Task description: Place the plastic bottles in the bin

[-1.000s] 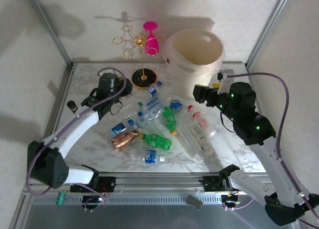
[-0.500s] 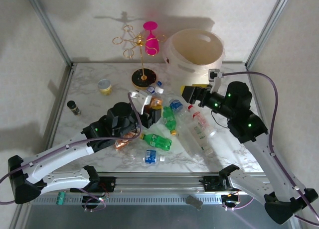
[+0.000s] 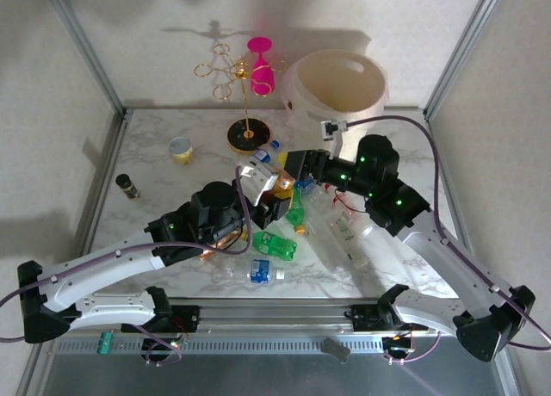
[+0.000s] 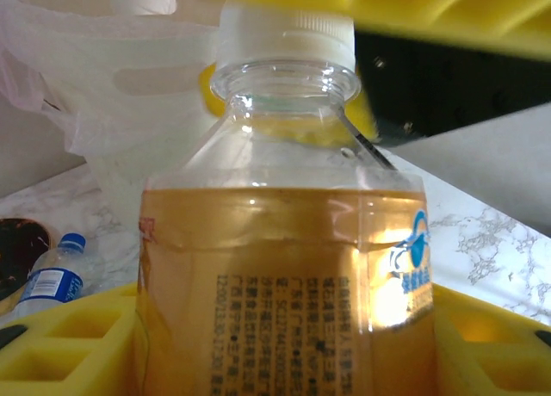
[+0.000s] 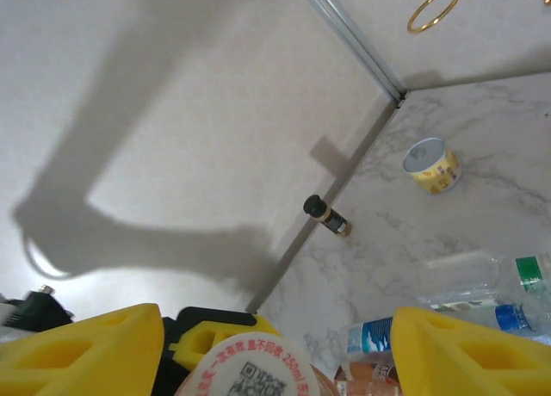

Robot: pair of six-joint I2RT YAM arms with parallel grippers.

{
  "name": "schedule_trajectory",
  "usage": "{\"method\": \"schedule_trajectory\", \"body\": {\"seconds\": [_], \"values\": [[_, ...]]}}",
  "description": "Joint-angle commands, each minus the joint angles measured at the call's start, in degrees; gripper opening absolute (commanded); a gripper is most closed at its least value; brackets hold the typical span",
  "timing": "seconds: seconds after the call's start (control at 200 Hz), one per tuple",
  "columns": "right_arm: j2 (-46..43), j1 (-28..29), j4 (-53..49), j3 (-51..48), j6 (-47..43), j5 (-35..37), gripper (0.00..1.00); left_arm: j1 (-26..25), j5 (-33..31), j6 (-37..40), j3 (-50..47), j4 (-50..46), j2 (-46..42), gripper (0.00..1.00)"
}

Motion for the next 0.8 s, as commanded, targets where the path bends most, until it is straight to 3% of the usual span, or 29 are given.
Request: {"method": "schedule_trajectory", "body": {"seconds": [0.0,0.21,0.386,0.576,0.771,0.796], "values": [[-0.09,2.94,2.73,0.45,-1.04,1.87,0.64,-0.45,-1.17,0.96,2.19,1.04,0.32,0.49],[-1.59,3.75,4.7,-1.5,-0.82,4.05,0.28,-1.02,-0.92,1.12,2.23,1.59,0.84,0.5],[-1.73,3.73,5.13,-1.9,-0.41,4.56,0.08,-1.9,-1.23,1.97,2.76,1.03,1.46,0.59],[-2.64,3.72,3.02,-1.17,-1.4,9.15,0.06,-2.08,-6.16,-0.37,1.57,2.91,-0.64,0.92],[-2.35,1.41,-3.7,3.3,-5.49,19.39,0.04,-2.0,-12.35,-2.69,-2.84,6.35,-8.97,0.97],[-2.12,-1.2,-4.14,4.08,-6.04,19.96,0.04,-2.0,-13.41,-2.86,-3.42,6.46,-9.83,0.97]]}}
